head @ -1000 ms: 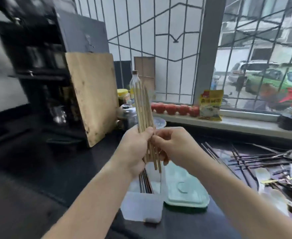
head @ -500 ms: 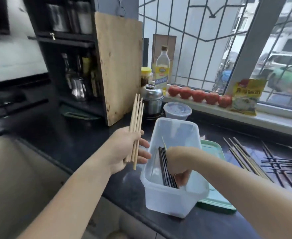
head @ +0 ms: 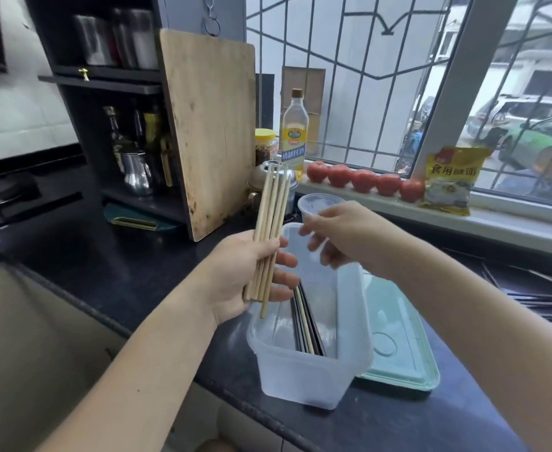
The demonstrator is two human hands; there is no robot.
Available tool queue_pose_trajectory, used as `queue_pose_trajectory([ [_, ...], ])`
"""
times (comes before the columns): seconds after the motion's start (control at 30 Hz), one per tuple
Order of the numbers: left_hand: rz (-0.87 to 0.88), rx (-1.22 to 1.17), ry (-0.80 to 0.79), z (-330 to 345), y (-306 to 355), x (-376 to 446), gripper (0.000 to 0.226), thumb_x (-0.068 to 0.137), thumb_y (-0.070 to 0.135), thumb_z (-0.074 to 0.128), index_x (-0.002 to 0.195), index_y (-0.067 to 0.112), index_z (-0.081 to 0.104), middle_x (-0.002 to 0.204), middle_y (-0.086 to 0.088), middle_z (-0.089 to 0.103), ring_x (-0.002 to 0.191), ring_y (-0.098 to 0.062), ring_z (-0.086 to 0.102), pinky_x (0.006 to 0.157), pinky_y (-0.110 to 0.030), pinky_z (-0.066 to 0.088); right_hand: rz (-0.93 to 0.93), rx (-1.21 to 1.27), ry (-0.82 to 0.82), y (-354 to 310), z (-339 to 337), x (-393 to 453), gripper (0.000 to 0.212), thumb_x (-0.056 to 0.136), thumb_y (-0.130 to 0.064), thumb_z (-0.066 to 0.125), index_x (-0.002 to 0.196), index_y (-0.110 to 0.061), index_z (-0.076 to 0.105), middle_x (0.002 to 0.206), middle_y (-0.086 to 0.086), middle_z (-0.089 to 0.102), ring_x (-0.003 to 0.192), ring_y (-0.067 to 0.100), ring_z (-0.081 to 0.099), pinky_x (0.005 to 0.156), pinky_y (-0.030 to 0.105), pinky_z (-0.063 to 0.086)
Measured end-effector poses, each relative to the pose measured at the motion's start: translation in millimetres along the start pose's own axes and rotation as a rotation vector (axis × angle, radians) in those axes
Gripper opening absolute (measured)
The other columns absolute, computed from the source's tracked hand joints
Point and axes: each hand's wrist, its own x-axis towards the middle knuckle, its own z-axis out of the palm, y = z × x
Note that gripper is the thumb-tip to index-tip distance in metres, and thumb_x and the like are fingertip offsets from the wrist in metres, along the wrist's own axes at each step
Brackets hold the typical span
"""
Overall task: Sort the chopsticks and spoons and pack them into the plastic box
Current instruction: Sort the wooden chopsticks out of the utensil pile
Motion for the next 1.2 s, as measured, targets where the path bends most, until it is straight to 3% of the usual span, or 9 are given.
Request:
queue_pose_trajectory([
  [0.13, -0.024, 0.028, -0.154, 21, 8, 0, 0.022, 0.111, 0.017, 0.043, 0.117, 0.004, 0.059, 0.082, -0.013, 0.069, 0.06, -0.027, 0.066, 0.047, -0.032, 0.054, -0.024, 0.352, -0.085, 3, 3, -2, 0.029, 0.102, -0.032, 0.06, 0.098, -0.008, 0.075, 0.075, 0.003, 0.063, 0.05, 0.013, 0.045, 0.052, 0.025, 0.04],
  [0.23, -0.013, 0.068, -0.054, 18, 5, 1, 0.021, 0.111, 0.017, 0.042, 0.12, 0.003, 0.056, 0.094, -0.019, 0.072, 0.065, -0.032, 0.072, 0.046, -0.033, 0.056, -0.027, 0.446, 0.178, 0, -4, 9, 0.024, 0.102, -0.019, 0.057, 0.084, -0.007, 0.068, 0.066, 0.006, 0.062, 0.044, 0.012, 0.05, 0.042, 0.021, 0.04],
  [0.33, 0.055, 0.181, 0.205, -2, -1, 6, 0.018, 0.112, 0.019, 0.04, 0.116, 0.007, 0.052, 0.089, -0.016, 0.068, 0.052, -0.023, 0.067, 0.041, -0.029, 0.051, 0.021, 0.058, 0.26, 2, -11, 22, 0.029, 0.101, -0.012, 0.052, 0.077, -0.003, 0.063, 0.064, 0.015, 0.066, 0.045, 0.021, 0.063, 0.044, 0.026, 0.053],
  [0.5, 0.088, 0.116, 0.275, -21, -2, 10, 0.017, 0.111, 0.016, 0.039, 0.113, 0.009, 0.054, 0.07, -0.007, 0.057, 0.04, -0.013, 0.043, 0.036, -0.022, 0.033, 0.285, -0.742, -0.324, 24, 50, 27, 0.041, 0.097, 0.0, 0.039, 0.064, -0.005, 0.063, 0.047, 0.004, 0.065, 0.037, 0.01, 0.062, 0.049, 0.022, 0.055],
  [0.7, 0.031, 0.09, 0.158, -9, -3, 2, 0.022, 0.111, 0.015, 0.041, 0.124, 0.002, 0.053, 0.064, -0.005, 0.054, 0.04, -0.012, 0.038, 0.039, -0.019, 0.025, 0.423, -0.758, -0.39, 50, 64, 53, 0.038, 0.104, -0.007, 0.038, 0.075, 0.001, 0.061, 0.048, 0.009, 0.066, 0.041, 0.016, 0.065, 0.066, 0.031, 0.06],
  [0.83, 0.021, 0.071, 0.144, -5, -3, 0, 0.023, 0.111, 0.016, 0.041, 0.125, 0.002, 0.054, 0.067, -0.005, 0.054, 0.043, -0.013, 0.039, 0.039, -0.021, 0.026, 0.33, -0.786, -0.347, 38, 49, 49, 0.029, 0.106, -0.019, 0.046, 0.094, 0.003, 0.061, 0.079, 0.011, 0.077, 0.082, 0.024, 0.077, 0.093, 0.04, 0.058],
  [1.0, -0.025, -0.018, 0.06, -1, -3, 2, 0.025, 0.111, 0.015, 0.041, 0.123, -0.001, 0.055, 0.069, -0.008, 0.053, 0.042, -0.012, 0.038, 0.036, -0.019, 0.025, 0.048, -0.136, -0.02, 8, 6, 24, 0.023, 0.103, -0.02, 0.055, 0.102, -0.001, 0.069, 0.088, 0.011, 0.075, 0.06, 0.02, 0.067, 0.053, 0.028, 0.057],
  [1.13, -0.052, -0.051, -0.154, 12, 2, 2, 0.022, 0.111, 0.017, 0.038, 0.113, 0.008, 0.059, 0.069, -0.007, 0.053, 0.041, -0.011, 0.037, 0.037, -0.017, 0.024, -0.044, 0.292, -0.186, 3, 7, -2, 0.036, 0.103, -0.035, 0.057, 0.114, -0.003, 0.07, 0.079, 0.002, 0.064, 0.056, 0.013, 0.056, 0.055, 0.026, 0.048],
  [1.2, -0.034, -0.023, -0.157, 16, 2, 1, 0.023, 0.111, 0.018, 0.039, 0.115, 0.008, 0.06, 0.072, -0.009, 0.058, 0.042, -0.015, 0.044, 0.038, -0.019, 0.029, -0.069, 0.343, -0.089, 2, 9, 3, 0.032, 0.103, -0.031, 0.058, 0.106, -0.002, 0.072, 0.076, 0.003, 0.064, 0.056, 0.012, 0.056, 0.054, 0.024, 0.046],
])
